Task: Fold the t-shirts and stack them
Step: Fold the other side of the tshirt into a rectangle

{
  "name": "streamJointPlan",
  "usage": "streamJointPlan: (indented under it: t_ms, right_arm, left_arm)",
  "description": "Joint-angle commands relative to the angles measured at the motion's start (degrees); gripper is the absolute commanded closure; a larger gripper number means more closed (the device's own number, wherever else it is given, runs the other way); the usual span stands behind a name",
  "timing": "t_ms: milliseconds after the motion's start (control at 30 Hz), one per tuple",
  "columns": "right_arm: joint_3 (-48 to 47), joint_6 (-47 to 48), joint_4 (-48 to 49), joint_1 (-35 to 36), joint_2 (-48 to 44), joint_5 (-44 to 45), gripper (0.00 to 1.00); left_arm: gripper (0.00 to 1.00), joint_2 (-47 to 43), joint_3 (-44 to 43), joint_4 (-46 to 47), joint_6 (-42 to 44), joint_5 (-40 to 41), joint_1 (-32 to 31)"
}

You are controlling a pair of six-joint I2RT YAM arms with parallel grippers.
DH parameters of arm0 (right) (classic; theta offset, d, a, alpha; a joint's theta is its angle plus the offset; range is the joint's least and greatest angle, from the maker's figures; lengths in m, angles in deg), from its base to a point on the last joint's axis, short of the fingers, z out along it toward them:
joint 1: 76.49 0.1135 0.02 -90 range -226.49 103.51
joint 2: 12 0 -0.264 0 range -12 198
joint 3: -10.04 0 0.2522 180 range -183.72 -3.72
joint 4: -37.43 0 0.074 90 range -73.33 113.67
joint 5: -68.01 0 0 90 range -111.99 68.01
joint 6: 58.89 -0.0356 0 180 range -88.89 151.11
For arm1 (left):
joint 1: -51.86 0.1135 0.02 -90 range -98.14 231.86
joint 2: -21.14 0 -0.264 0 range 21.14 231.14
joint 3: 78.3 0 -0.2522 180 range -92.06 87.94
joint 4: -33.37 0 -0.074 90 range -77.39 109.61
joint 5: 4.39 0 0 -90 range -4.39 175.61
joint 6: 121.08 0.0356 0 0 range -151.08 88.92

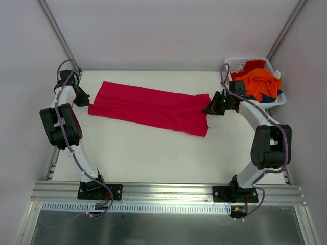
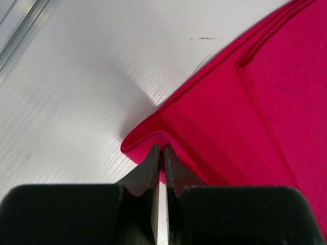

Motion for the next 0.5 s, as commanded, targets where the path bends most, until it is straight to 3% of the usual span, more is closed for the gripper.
streamJointPlan:
  t_ms: [0,467]
  right_arm:
    - [-3.1,2.2,-1.9,-0.6,1.0,0.5,1.00]
    - [-4.1,2.5,-1.6,-0.7,2.4,2.4,1.00]
  left_arm:
    - [1.00,1.2,-3.3,-0.1,1.5,0.9,-0.6]
    - [1.00,6.5,-8.9,-0.2,0.4,2.8,-3.2]
